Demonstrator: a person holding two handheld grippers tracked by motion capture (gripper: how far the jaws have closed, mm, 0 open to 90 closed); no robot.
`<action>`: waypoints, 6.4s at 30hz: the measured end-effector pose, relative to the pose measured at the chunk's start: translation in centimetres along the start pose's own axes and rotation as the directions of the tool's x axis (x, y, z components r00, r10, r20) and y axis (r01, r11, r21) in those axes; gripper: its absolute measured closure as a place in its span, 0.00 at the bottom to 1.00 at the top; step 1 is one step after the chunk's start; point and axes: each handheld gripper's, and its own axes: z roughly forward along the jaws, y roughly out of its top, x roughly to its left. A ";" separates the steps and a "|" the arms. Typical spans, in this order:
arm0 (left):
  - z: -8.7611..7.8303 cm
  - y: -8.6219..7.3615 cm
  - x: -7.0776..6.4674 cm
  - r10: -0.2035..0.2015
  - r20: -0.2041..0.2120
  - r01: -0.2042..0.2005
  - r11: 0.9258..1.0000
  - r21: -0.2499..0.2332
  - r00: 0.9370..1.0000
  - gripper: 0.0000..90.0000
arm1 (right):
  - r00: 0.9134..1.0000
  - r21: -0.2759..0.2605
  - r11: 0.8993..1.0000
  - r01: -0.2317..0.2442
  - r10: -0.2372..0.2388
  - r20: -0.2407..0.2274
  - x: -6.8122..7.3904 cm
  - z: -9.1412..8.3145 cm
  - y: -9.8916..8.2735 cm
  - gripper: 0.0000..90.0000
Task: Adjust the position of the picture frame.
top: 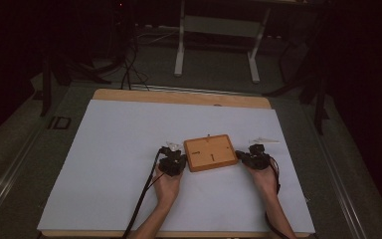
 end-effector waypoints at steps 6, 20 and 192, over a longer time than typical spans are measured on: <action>0.1 0.3 0.6 0.005 -0.004 -0.005 1.000 0.001 1.000 1.00 | 1.000 0.008 1.000 -0.003 0.003 -0.010 0.6 -0.2 -0.3 1.00; 0.4 0.7 1.0 -0.017 0.013 0.017 1.000 0.010 1.000 1.00 | 0.996 0.006 0.996 -0.091 0.091 -0.001 0.4 0.8 0.5 1.00; -1.3 -0.4 1.3 0.074 0.243 -0.082 0.996 0.025 0.967 0.42 | 0.978 -0.022 0.984 0.177 -0.178 -0.109 6.9 6.3 6.9 0.95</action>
